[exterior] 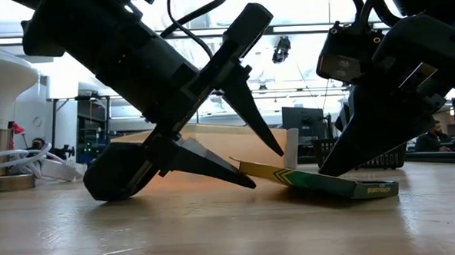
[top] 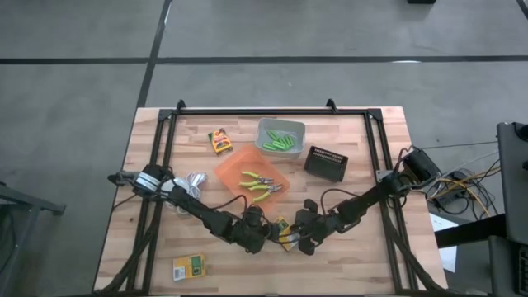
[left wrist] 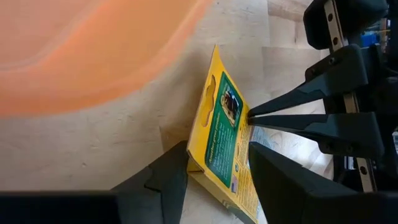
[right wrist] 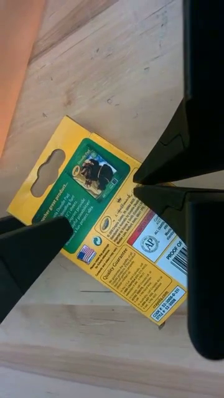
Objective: Pick & Place School Supplies
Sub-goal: Put the yellow crayon box into the black bin
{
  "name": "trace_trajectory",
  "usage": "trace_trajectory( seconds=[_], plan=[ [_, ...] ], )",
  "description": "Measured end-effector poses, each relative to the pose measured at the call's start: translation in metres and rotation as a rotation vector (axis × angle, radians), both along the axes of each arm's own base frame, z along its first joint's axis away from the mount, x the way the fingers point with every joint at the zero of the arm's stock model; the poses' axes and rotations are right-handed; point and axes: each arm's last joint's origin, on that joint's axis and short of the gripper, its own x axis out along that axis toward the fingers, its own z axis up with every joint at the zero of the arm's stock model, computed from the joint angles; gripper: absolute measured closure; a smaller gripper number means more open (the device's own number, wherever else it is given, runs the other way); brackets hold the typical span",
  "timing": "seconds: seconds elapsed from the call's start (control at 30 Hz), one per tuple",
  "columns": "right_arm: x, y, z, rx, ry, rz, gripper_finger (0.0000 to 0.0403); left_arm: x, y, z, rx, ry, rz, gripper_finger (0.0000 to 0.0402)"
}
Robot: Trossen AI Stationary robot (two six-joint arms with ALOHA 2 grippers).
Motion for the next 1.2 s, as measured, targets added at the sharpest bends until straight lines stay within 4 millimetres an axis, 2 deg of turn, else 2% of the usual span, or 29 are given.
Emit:
trace_trajectory(
  seconds=[0.4, 0.53, 0.7, 0.93, 1.2],
  plan=[
    [0.000, 0.000, 0.000, 0.000, 0.000, 0.001, 0.0385, 0.000, 0.000, 0.000, -0.004, 0.000, -0.008, 0.0349],
    [0.000, 0.000, 0.002, -0.004, -0.004, 0.008, 0.0385, 0.000, 0.000, 0.000, -0.007, -0.001, -0.006, 0.0362],
    [-0.003, 0.000, 0.013, -0.032, -0.034, 0.005, 0.0385, 0.000, 0.000, 0.000, -0.013, 0.006, -0.002, 0.0355],
    [-0.011, -0.004, 0.054, -0.013, -0.111, 0.008, 0.0385, 0.000, 0.000, 0.000, -0.005, 0.006, -0.007, 0.0362],
    [-0.038, -0.019, 0.108, -0.027, -0.182, -0.035, 0.0385, 0.001, 0.000, 0.003, 0.009, -0.018, -0.006, 0.0363]
  ],
)
